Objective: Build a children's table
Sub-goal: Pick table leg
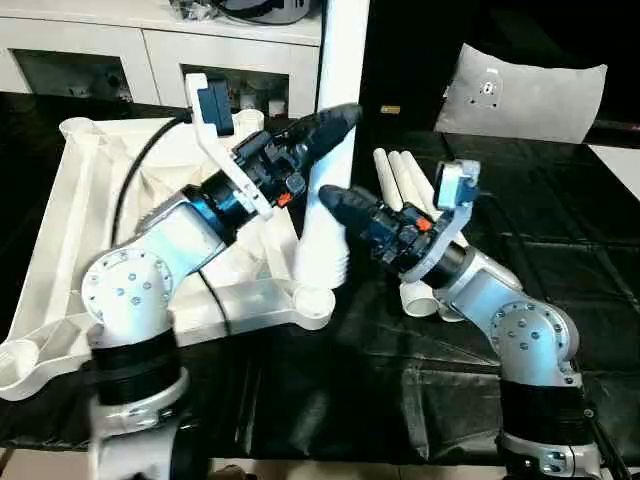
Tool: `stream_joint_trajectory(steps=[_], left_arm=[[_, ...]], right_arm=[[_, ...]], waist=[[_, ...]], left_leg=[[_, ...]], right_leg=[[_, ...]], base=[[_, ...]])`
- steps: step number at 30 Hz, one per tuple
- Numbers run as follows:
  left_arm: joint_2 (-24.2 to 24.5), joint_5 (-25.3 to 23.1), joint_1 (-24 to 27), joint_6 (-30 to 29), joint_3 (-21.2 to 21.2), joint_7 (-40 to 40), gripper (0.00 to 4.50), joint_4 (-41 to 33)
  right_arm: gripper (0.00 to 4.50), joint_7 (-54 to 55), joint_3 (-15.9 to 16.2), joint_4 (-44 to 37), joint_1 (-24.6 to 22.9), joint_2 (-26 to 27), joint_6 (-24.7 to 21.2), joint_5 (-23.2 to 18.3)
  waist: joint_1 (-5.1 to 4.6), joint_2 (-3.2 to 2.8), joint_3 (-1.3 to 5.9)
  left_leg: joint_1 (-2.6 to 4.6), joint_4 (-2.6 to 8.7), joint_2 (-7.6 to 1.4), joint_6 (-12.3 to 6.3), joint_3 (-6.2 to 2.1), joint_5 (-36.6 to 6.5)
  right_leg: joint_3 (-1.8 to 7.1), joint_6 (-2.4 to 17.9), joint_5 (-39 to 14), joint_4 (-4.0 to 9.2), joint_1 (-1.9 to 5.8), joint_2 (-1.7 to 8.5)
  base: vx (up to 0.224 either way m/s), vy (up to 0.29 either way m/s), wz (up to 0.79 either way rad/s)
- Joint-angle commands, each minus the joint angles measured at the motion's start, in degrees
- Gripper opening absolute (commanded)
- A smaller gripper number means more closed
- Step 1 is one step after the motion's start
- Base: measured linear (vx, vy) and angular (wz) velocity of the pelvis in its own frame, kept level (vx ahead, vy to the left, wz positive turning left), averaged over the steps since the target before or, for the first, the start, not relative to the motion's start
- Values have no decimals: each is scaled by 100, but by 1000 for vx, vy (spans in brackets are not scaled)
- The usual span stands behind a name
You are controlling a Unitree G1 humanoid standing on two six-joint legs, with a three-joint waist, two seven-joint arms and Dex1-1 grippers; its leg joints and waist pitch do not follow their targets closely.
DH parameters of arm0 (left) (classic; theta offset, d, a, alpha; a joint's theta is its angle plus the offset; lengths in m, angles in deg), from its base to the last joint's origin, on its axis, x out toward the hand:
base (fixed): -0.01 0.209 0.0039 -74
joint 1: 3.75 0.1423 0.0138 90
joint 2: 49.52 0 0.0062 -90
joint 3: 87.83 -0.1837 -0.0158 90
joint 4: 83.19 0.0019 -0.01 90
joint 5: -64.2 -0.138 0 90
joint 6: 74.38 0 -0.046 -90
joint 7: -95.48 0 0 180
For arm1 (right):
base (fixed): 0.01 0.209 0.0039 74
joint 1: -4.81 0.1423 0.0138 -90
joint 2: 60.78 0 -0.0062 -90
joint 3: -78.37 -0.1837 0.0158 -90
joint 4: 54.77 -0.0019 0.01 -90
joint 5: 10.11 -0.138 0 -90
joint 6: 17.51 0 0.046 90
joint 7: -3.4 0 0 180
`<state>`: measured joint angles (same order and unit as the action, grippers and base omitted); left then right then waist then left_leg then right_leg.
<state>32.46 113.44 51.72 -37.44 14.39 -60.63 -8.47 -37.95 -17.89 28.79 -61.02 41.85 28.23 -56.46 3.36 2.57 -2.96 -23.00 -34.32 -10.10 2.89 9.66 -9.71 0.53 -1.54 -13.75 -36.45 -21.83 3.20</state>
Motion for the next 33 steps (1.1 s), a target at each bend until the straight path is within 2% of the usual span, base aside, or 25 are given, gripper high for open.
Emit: stream_joint_trajectory(steps=[1, 3, 4, 5, 6, 9, 11, 12, 13, 18, 22, 25, 28, 30, 33], left_arm=[[139, -255, 44, 97, -402, 307, 215, -178], [344, -503, 99, 291, -573, 442, 215, -198], [631, -791, 182, 507, -787, 615, 215, -226], [706, -835, 204, 536, -830, 669, 220, -230], [787, -874, 229, 557, -872, 727, 198, -233], [956, -960, 259, 599, -939, 801, 189, -219], [999, -985, 264, 637, -938, 820, 187, -191], [996, -995, 269, 684, -943, 844, 186, -182], [982, -1000, 272, 702, -950, 846, 186, -187], [967, -1044, 314, 820, -1026, 858, 186, -156], [913, -922, 351, 692, -948, 768, 185, -119], [705, -694, 356, 521, -692, 534, 185, -78], [504, -716, 303, 568, -528, 229, 185, 69], [541, -967, 314, 690, -622, 174, 185, 141], [508, -1041, 322, 643, -618, 47, 185, 208]], right_arm=[[181, 142, -62, 51, -28, -104, 78, 152], [181, 125, 3, 40, -33, -177, 120, 254], [181, 107, 120, 20, -41, -291, 200, 428], [181, 111, 156, 20, -38, -321, 237, 491], [181, 117, 197, 20, -34, -353, 282, 562], [181, 91, 355, 15, -15, -476, 419, 789], [180, 50, 521, 12, -2, -598, 538, 994], [180, -30, 765, 7, 4, -754, 721, 1279], [180, -56, 845, 6, 2, -799, 774, 1368], [180, -39, 1060, 67, 3, -873, 1035, 1693], [180, 36, 1065, 160, 40, -827, 1211, 1797], [180, 49, 1096, 232, 63, -845, 1376, 1840], [180, 35, 1096, 264, 80, -862, 1434, 1891], [180, 36, 1085, 288, 90, -858, 1490, 1942], [180, 56, 1086, 315, 114, -863, 1533, 1961]], waist=[[-4, -116, 355], [5, -117, 353], [11, -119, 358], [-1, -113, 358], [-10, -127, 357], [-11, -114, 361], [-13, -122, 361], [-8, -118, 360], [-8, -111, 362], [-16, -95, 365], [-25, -92, 365], [-25, -82, 364], [-20, -78, 367], [-15, -71, 365], [-23, -66, 367]], left_leg=[[200, 409, -213, 307, -56, -647], [206, 415, -214, 347, -57, -703], [204, 422, -220, 368, -68, -703], [204, 420, -216, 396, -59, -695], [210, 420, -215, 431, -54, -710], [208, 407, -210, 444, -45, -706], [207, 406, -205, 449, -43, -676], [206, 401, -213, 467, -45, -675], [203, 392, -205, 456, -35, -663], [196, 384, -203, 328, -33, -640], [200, 378, -203, 300, -28, -657], [202, 375, -205, 293, -24, -700], [195, 368, -201, 246, -24, -657], [193, 371, -205, 215, -28, -706], [190, 371, -206, 203, -31, -697]], right_leg=[[94, 925, 358, 400, 203, 281], [95, 883, 218, 413, 197, 285], [89, 845, 183, 417, 201, 287], [89, 826, 176, 407, 199, 281], [94, 842, 199, 401, 188, 280], [96, 924, 294, 391, 189, 281], [96, 928, 344, 375, 189, 273], [92, 934, 353, 379, 192, 282], [99, 942, 383, 374, 201, 277], [104, 1009, 441, 369, 206, 276], [104, 1083, 452, 362, 203, 273], [102, 1137, 449, 360, 204, 269], [107, 1148, 488, 363, 214, 270], [108, 1121, 363, 381, 215, 279], [107, 1090, 338, 376, 216, 276]], base=[[0, 0, 0], [0, 0, 0], [0, 0, 0], [0, 0, 0], [0, 0, 0], [0, 0, 0], [0, 0, 0], [0, 0, 0], [0, 0, 0], [0, 0, 0], [0, 0, 0], [0, 0, 0], [0, 0, 0], [0, 0, 0], [0, 0, 0]])
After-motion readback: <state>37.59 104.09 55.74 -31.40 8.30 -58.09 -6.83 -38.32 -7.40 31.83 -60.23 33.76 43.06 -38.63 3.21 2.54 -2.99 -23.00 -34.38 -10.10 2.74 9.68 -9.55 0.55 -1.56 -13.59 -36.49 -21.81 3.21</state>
